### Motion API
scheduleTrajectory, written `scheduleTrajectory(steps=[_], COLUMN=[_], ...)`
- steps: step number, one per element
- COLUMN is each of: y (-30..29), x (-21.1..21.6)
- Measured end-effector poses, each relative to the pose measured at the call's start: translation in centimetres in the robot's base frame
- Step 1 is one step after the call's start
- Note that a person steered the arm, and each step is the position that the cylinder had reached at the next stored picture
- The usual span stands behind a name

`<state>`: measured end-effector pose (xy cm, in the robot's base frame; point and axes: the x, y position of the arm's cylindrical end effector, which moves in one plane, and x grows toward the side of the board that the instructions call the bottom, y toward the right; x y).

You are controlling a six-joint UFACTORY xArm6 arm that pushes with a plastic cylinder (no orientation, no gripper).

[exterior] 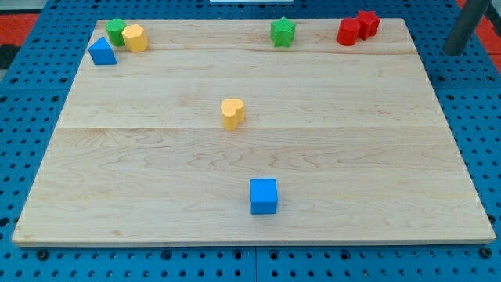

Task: Move your arm closer to the red star

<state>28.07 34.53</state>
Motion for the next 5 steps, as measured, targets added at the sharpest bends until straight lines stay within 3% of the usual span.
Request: scheduleTrajectory(steps=[3,4,5], y=[-7.3,-9.4,-15.7], x=[-9.0,-8.8,-8.8])
